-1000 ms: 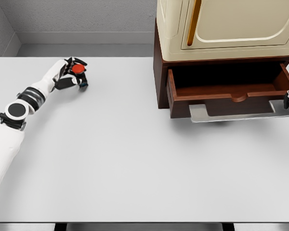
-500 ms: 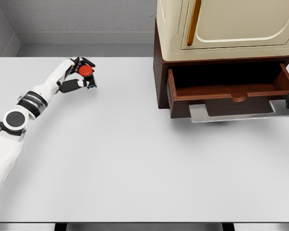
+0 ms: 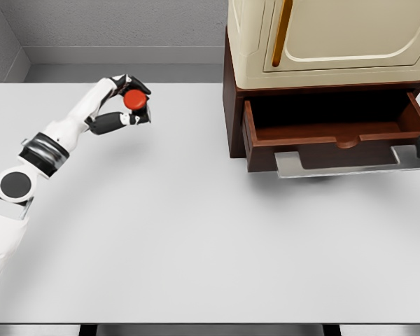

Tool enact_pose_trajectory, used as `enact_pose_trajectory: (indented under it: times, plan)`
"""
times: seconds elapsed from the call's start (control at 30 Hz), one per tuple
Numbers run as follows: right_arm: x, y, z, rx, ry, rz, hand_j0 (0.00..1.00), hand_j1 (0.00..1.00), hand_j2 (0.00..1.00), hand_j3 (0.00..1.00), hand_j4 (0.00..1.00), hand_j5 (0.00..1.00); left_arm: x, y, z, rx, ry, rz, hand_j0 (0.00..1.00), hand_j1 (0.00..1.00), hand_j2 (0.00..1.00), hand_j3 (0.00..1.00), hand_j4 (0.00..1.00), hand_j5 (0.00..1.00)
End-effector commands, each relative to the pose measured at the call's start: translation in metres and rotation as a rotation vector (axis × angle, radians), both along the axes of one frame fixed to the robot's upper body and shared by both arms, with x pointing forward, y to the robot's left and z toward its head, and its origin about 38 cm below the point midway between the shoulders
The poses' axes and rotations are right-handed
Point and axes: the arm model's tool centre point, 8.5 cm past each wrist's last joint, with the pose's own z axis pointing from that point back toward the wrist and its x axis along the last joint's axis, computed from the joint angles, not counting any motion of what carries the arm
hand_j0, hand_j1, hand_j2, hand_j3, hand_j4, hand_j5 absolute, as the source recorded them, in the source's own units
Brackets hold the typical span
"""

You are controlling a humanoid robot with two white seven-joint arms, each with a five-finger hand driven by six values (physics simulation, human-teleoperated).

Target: Put the switch into the drawer with left arm, and close the drawer with right arm

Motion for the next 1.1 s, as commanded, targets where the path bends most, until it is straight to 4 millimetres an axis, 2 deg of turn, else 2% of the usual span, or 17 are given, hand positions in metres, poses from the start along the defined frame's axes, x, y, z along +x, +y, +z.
enact_pose_trajectory:
  times: [0.0,0.4,0.7,0.8,1.07]
  plan:
    - [0.001,-0.004,0.000,-0.003,0.001,-0.011,0.24,0.24,0.24,0.24,0.24,0.24,-0.003,-0.006,0.007,0.026,-0.033,-0.009,0.46,0.46,0.46,0.46,0.46,0.46]
    - [0.001,-0.008,0.000,-0.005,0.000,-0.022,0.24,0.24,0.24,0.24,0.24,0.24,-0.024,-0.027,0.024,0.081,-0.127,-0.057,0.44,0.44,0.44,0.44,0.44,0.44]
    - [0.002,-0.008,0.000,-0.002,-0.001,-0.024,0.24,0.24,0.24,0.24,0.24,0.24,-0.029,-0.035,0.030,0.074,-0.144,-0.079,0.44,0.44,0.44,0.44,0.44,0.44]
    - [0.002,-0.008,0.000,-0.004,0.001,-0.024,0.24,0.24,0.24,0.24,0.24,0.24,-0.031,-0.043,0.032,0.059,-0.153,-0.095,0.44,0.44,0.44,0.44,0.44,0.44]
    - [0.000,0.003,0.001,0.020,-0.014,0.004,0.24,0.24,0.24,0.24,0.24,0.24,-0.040,-0.062,0.041,0.043,-0.187,-0.148,0.44,0.44,0.44,0.44,0.44,0.44]
